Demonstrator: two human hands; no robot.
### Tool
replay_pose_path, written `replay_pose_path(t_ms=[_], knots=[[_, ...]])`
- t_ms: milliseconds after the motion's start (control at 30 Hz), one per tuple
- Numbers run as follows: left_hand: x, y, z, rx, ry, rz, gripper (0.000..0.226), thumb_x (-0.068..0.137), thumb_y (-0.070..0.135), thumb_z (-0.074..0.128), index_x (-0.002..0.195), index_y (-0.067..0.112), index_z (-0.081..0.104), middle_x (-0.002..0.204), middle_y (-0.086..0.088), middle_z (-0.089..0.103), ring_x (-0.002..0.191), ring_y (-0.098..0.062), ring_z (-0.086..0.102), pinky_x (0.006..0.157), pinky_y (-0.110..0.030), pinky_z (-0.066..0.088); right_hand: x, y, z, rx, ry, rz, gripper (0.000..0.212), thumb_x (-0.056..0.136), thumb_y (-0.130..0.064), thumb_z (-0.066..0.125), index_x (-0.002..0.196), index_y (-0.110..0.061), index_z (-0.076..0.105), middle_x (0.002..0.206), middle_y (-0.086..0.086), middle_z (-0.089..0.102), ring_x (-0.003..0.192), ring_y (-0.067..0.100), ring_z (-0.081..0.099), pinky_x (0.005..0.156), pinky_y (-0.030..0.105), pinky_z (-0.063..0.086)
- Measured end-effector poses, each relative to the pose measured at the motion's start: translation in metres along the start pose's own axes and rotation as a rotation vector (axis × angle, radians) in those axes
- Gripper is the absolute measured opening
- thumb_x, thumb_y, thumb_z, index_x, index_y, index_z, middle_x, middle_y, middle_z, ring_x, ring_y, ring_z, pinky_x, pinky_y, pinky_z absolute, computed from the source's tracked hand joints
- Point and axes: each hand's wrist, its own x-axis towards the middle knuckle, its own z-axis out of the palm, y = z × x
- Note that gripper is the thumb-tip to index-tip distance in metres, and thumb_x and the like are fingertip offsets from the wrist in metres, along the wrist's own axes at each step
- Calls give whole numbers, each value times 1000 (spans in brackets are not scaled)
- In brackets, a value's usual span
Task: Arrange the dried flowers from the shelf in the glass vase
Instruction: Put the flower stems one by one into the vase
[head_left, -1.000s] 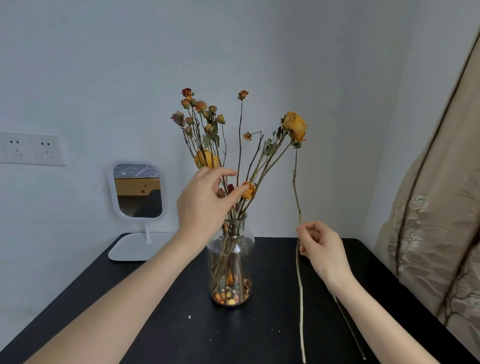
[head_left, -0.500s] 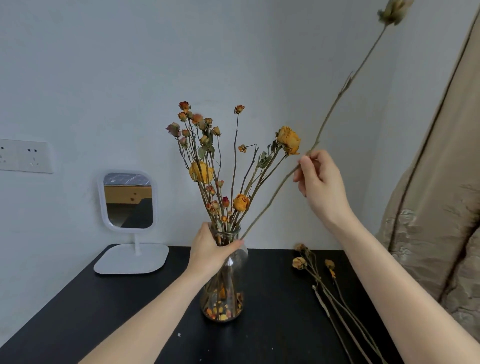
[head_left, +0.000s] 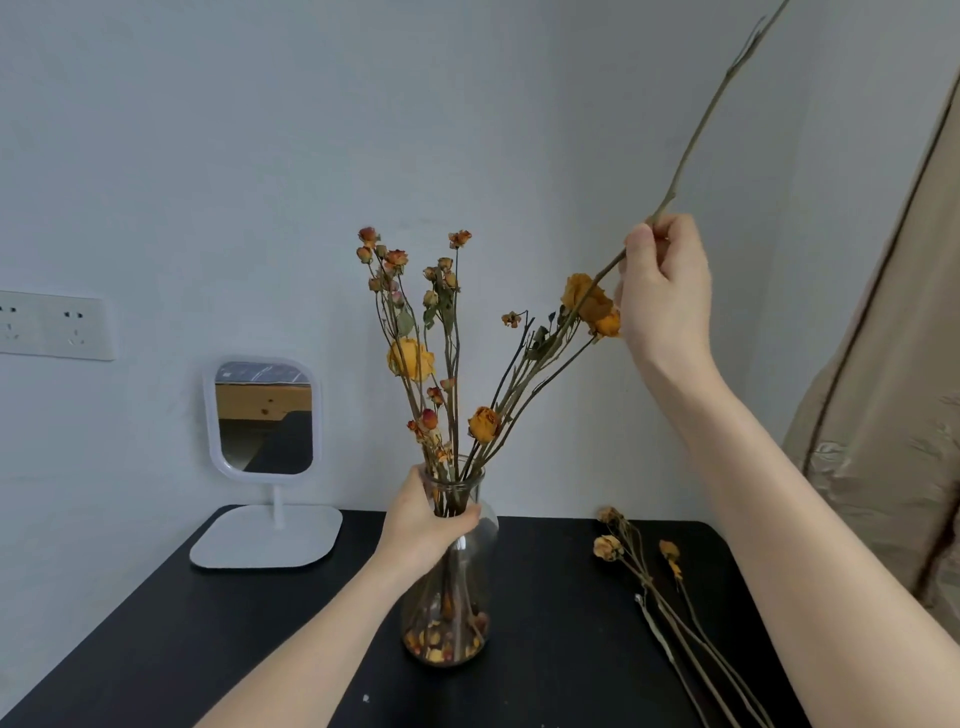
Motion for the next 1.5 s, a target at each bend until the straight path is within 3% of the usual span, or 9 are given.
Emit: replay_pose_path(t_ms=[133,267,400,567,700,900,1133,1400,1500], knots=[[1,0,-1,-31,-26,-32,47,74,25,75,107,35,43,92,24,54,82,8,50,62,-7,34,0,-10,9,-53,16,-27,27,97,-15,34,72,-26,35,67,-1,51,66,23,49,64,35,41],[1,2,0,-45,-16,-32,46,74,22,75,105,34,44,91,24,54,81,7,50,63,-10,35,-3,-11,23,-236,-141,26,15,95,-15,35,84,-13,44,88,15,66,80,37,62,72,43,51],[0,1,1,-53,-16,-33,47,74,23,75,106,34,43,93,24,54,88,0,51,79,-22,40,-9,-10,35,-365,-261,77,21,94,-16,39,91,-4,55,88,14,69,76,35,66,73,48,56],[-1,0,2,-22,-3,-43,50,74,27,74,112,33,42,104,16,56,100,-9,53,93,-32,44,-17,-5,50,-498,-434,107,23,94,-14,45,85,-4,63,80,7,71,48,16,62,57,34,57],[-2,0,2,2,17,-41,56,73,30,74,120,26,45,112,10,59,107,-14,55,99,-44,45,-23,4,60,-521,-518,135,19,93,-14,50,80,-10,63,74,5,72,43,13,59,56,32,58],[-5,-1,2,-10,41,-25,58,71,31,74,122,26,47,112,11,61,108,-13,56,99,-45,45,-31,14,68,-562,-667,235,17,86,-11,53,74,-8,65,71,9,73,39,10,53,46,23,46],[-8,0,1,-15,33,-25,59,71,30,74,122,25,46,114,10,60,110,-13,56,100,-46,45,-18,8,70,-410,-552,237,18,91,-15,52,75,-13,59,62,-1,66,27,1,47,32,12,34],[-11,1,1,9,39,-10,57,70,33,74,120,28,46,109,14,58,106,-11,56,98,-45,47,-31,22,80,-616,-663,248,16,89,-16,60,84,-3,69,68,5,69,44,9,54,52,23,51],[-13,0,0,6,33,-12,57,70,34,74,119,29,46,109,13,59,105,-11,56,97,-45,47,-35,25,83,-630,-684,270,21,89,-20,60,78,-3,67,55,1,62,34,4,50,45,20,45]])
